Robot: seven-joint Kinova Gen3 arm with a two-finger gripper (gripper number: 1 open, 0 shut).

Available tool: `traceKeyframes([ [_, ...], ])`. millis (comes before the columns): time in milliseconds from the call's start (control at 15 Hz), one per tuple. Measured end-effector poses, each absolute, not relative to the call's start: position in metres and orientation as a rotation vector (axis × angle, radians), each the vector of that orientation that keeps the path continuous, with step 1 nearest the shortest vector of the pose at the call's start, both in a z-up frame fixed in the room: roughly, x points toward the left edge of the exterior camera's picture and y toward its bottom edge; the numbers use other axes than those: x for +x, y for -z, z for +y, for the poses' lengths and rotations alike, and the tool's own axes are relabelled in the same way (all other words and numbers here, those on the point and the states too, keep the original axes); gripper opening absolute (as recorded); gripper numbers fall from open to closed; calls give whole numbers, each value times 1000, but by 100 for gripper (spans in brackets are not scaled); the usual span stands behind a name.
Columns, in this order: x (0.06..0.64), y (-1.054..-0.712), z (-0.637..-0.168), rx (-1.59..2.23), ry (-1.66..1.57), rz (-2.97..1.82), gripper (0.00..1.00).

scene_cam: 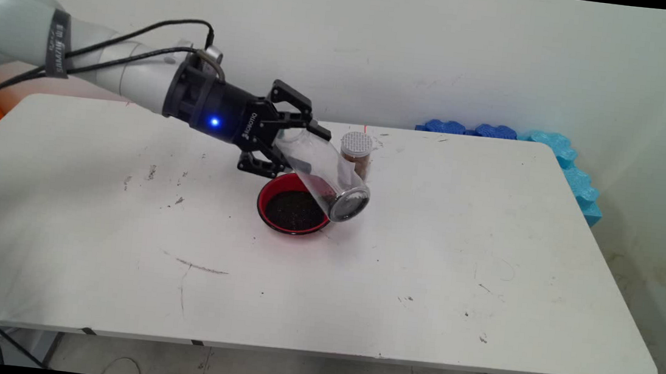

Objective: Pour the black seasoning powder in the red bowl

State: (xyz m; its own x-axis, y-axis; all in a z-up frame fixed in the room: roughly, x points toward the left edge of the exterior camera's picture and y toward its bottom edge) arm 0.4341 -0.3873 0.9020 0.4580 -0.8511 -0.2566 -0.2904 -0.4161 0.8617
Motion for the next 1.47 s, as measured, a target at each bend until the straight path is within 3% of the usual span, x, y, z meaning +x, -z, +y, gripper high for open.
traceKeyframes([
  [1467,416,-836,-401,2124,1201,-499,0],
])
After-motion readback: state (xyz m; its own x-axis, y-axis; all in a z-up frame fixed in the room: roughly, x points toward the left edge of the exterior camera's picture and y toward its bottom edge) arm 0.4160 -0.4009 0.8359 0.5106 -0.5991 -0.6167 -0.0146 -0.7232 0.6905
